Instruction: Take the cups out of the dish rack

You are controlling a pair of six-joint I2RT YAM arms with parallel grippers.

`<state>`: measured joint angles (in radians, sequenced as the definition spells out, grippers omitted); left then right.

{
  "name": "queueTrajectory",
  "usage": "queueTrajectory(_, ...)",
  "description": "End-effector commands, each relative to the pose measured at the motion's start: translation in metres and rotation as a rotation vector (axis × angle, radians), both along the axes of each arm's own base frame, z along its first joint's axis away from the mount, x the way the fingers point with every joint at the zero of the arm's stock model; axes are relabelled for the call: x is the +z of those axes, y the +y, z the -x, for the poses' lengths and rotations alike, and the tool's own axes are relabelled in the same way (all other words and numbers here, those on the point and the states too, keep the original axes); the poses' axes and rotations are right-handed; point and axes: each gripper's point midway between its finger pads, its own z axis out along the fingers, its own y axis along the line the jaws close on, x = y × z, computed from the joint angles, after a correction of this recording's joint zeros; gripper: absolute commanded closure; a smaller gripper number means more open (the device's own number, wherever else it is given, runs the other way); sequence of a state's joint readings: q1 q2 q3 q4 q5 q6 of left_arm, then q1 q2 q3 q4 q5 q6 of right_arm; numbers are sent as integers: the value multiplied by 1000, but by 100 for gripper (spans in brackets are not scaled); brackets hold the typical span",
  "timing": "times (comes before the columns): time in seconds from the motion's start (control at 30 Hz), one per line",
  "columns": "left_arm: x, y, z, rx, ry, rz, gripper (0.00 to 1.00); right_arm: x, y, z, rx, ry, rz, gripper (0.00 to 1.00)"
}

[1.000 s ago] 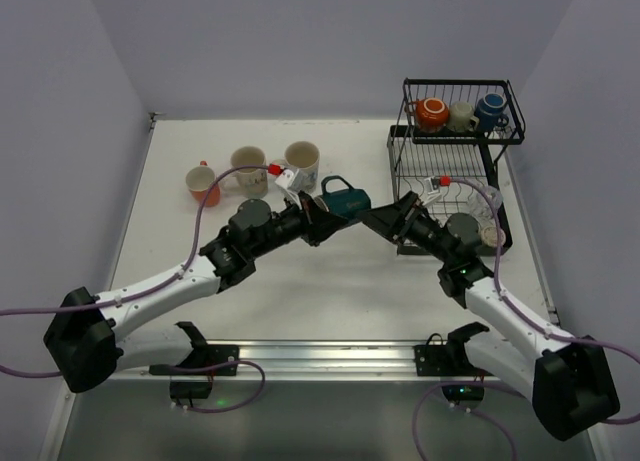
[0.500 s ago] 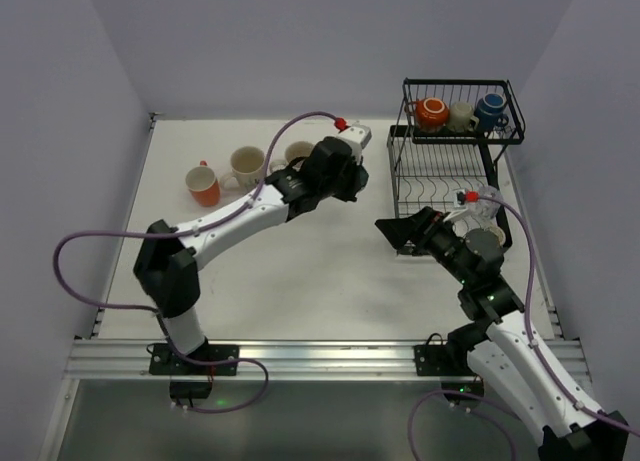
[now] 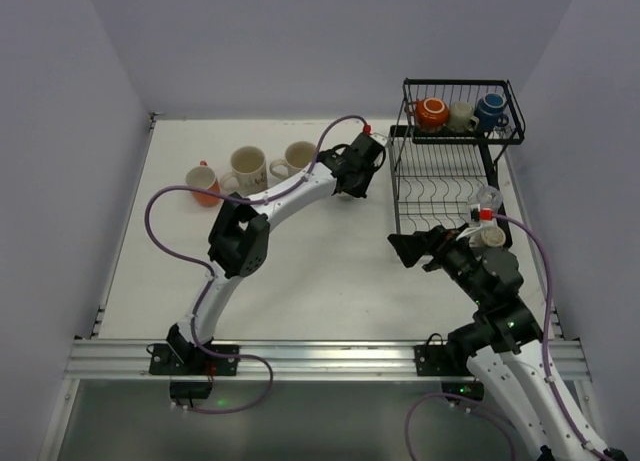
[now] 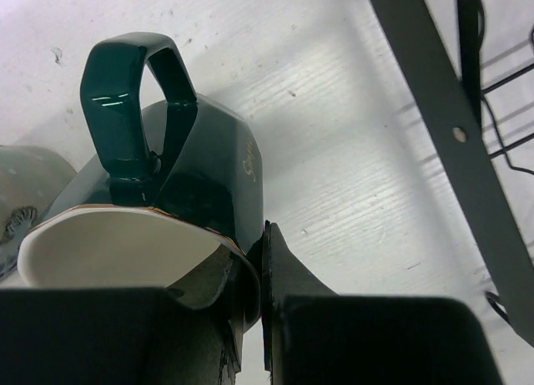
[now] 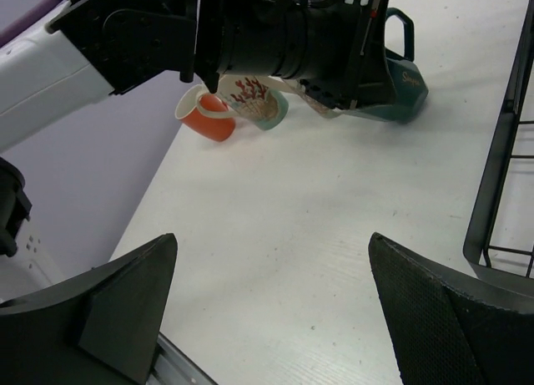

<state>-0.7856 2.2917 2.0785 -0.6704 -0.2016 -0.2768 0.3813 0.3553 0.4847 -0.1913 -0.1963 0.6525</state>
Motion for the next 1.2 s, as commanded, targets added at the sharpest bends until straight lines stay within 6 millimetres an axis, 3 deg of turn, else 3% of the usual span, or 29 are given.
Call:
queueTrajectory(0.0,34,7,-24,23,-66,27,100,10,0,5,20,-34,17,1)
queueTrajectory(0.17,30,7,-29,29,-62,29,100,1,7,4,53,-18,8,1)
queueTrajectory(0.27,31,4,-32,21,-63,33,86,1,10,1,64,-18,12,1)
queueTrajectory(0.3,32,3,-33,21,-68,34,74,2,10,0,64,-25,15,1)
queueTrajectory(0.4,35,8,-38,38,-83,31,58,3,12,-3,69,-25,20,1)
queueTrajectory(0.57,42,12,-45,56,-114,34,41,3,14,-9,70,-22,31,1)
queueTrajectory(0.77,55,15,-50,61,-158,39,31,4,12,-15,48,-23,47,1)
queueTrajectory(0.87,75,14,-50,58,-192,78,22,5,8,-18,19,-22,57,1)
queueTrajectory(0.97,112,15,-51,72,-270,143,12,6,10,-20,24,-16,55,2)
queueTrajectory(1.07,165,17,-54,84,-370,215,1,6,19,-22,63,13,33,4)
queueTrajectory(1.1,191,18,-51,78,-407,260,0,7,18,-23,59,16,34,4)
queueTrajectory(1.17,213,20,-42,68,-432,307,0,4,17,-27,39,36,45,5)
